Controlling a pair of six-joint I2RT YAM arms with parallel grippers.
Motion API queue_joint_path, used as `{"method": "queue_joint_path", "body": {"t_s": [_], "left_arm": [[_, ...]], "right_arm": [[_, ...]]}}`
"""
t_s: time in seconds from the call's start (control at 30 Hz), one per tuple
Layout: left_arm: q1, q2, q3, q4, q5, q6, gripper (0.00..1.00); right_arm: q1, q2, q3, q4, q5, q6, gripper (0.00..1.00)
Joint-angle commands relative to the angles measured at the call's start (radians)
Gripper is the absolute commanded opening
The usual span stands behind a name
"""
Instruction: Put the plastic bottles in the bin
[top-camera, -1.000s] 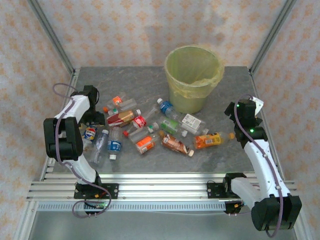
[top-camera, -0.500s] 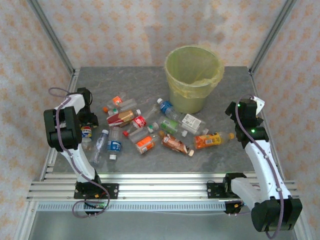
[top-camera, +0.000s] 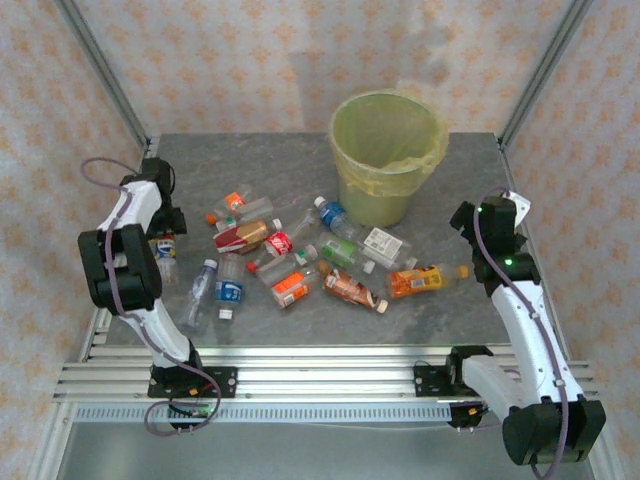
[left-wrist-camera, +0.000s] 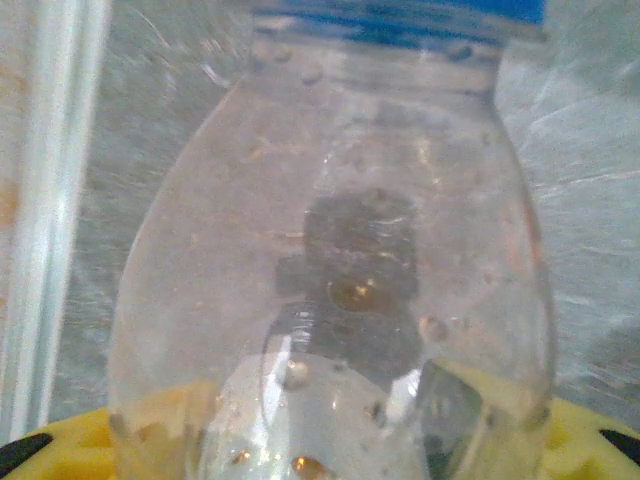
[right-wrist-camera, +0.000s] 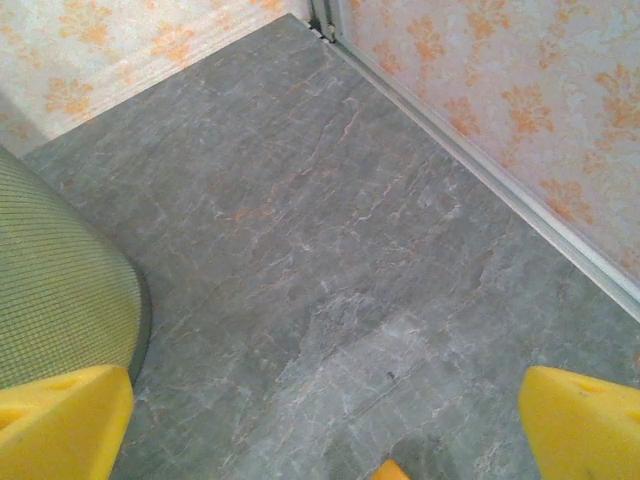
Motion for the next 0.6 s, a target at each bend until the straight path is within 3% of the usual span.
{"method": "queue_joint_path", "body": {"t_s": [0.0,0.2,0.4,0.57], "left_arm": [[-0.043,-0.143,0.066,-0.011,0.006,0.005,0.43],[-0.199,-0.286,0.131,0.011,0.038,0.015,0.39],[-0.357,-0.404,0.113,0.152,0.178,-0.015,0.32],[-0.506,-0.462,0.066,0.332,0.311,-0.019,0.31]], "right_arm": [[0.007,-0.013,0.061,-0.033,-0.059,0.013,0.99],[0.012,-0.013,0.161,-0.073,-0.204,0.012,0.99],[0.023,-0.004,0.273,-0.078,-0.394,0.038,0.99],[0.058,0.023,0.326,0.022,-0.566,0.111,0.99]]}}
